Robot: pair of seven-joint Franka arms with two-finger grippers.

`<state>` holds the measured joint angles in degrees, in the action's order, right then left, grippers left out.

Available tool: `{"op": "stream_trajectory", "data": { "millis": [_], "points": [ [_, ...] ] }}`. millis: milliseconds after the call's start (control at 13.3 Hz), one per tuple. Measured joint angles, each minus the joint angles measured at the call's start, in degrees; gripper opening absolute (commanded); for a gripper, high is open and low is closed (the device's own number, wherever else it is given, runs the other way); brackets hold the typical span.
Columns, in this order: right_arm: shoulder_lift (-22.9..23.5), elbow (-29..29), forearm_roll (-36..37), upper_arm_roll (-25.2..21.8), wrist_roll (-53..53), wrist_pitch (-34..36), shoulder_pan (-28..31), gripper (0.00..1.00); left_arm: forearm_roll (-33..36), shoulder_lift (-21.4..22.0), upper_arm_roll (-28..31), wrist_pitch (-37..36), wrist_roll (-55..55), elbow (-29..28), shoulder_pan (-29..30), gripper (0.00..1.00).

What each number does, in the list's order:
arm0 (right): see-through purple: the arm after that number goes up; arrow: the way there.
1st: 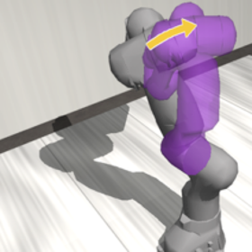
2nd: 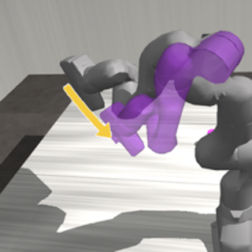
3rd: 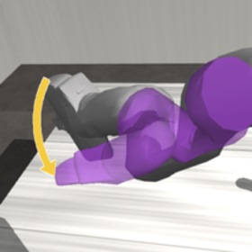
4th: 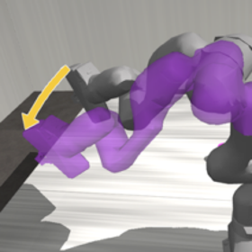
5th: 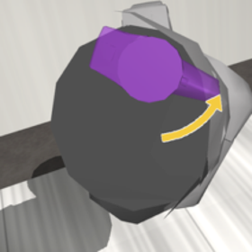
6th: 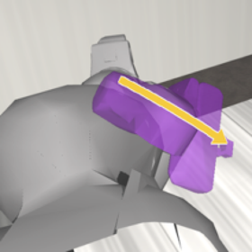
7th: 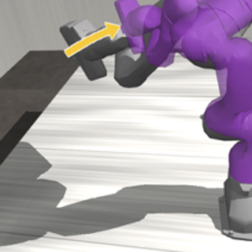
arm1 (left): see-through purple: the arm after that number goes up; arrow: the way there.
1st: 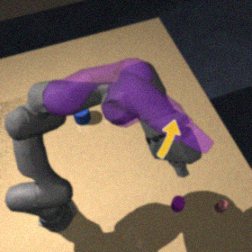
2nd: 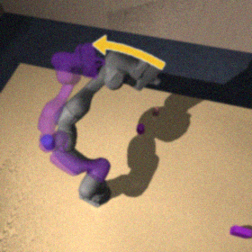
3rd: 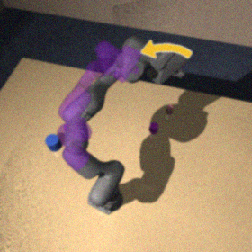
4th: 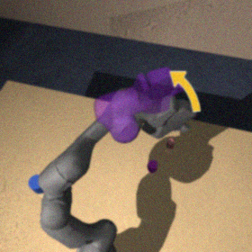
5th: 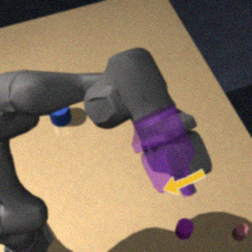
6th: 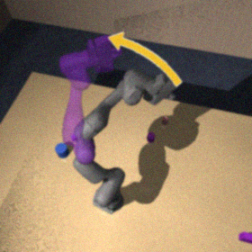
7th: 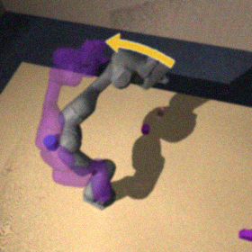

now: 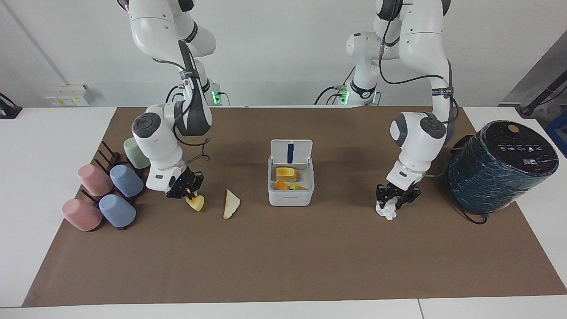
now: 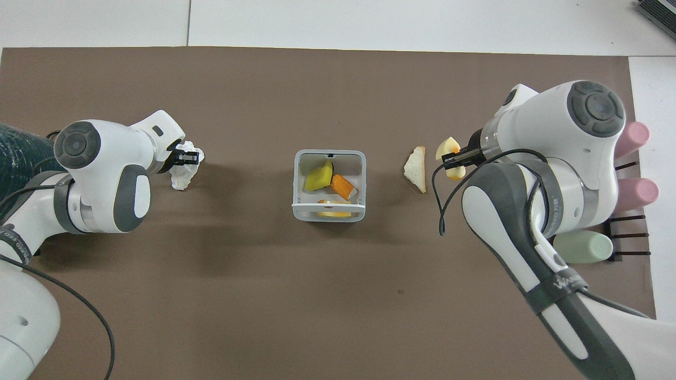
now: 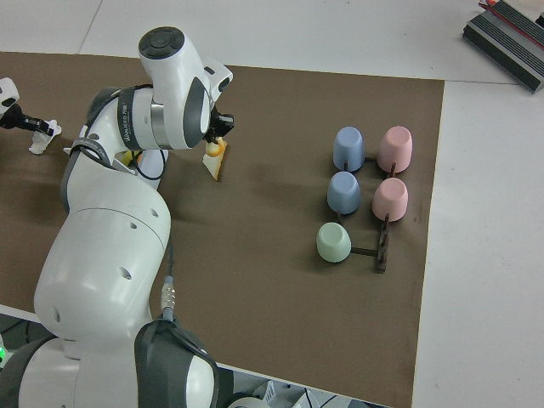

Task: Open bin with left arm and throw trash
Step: 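Carry the yellow sponge over the bin and release it with the right gripper, then lift the tissue with the left gripper while the right gripper reaches the bread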

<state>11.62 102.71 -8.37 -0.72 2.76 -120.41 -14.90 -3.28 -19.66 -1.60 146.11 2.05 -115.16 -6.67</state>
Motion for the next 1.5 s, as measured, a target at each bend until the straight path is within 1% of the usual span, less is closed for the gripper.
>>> {"op": "stream_trajectory", "data": {
  "millis": [225, 376, 601, 752, 827, 902, 1052, 1503],
  "points": [
    [0.5, -2.7, -8.8, 0.8, -5.4, -0.7, -3.6, 0.0, 0.0, 0.0, 0.0, -0.3, 0.1, 0.0, 0.0, 0.0],
    [1.2, -3.0, -12.2, 0.9, -11.0, -3.9, -6.3, 0.0, 0.7, 0.1, 0.0, -2.2, 0.1, 0.6, 0.0, 0.0],
    [2.6, -3.0, -15.7, 0.9, -19.7, -7.8, -10.9, 0.0, 2.9, 0.3, 0.0, -10.0, 0.1, 5.8, 0.0, 0.0],
    [4.2, -3.1, -18.2, 0.9, -22.1, -9.4, -12.6, 0.0, 3.2, 0.5, 0.0, -14.3, 0.1, 9.6, 0.0, 0.0],
    [5.0, -3.1, -18.5, 0.9, -22.6, -9.8, -13.2, 0.08, 3.2, 0.5, 0.1, -15.8, 0.1, 10.9, 0.0, 0.0],
    [5.8, -3.1, -18.6, 0.9, -22.8, -10.1, -13.7, 0.32, 3.2, 0.6, 0.1, -17.1, 0.1, 11.9, 0.0, 0.0],
    [7.0, -3.0, -18.7, 0.9, -22.9, -10.7, -14.0, 1.0, 3.2, 0.8, 0.1, -19.1, -1.0, 13.8, 0.0, 0.0],
    [7.3, -3.1, -18.7, 0.9, -22.9, -12.3, -14.3, 1.0, 3.2, 0.8, -0.1, -23.5, -9.4, 18.0, 0.0, 0.0]
  ]
}}
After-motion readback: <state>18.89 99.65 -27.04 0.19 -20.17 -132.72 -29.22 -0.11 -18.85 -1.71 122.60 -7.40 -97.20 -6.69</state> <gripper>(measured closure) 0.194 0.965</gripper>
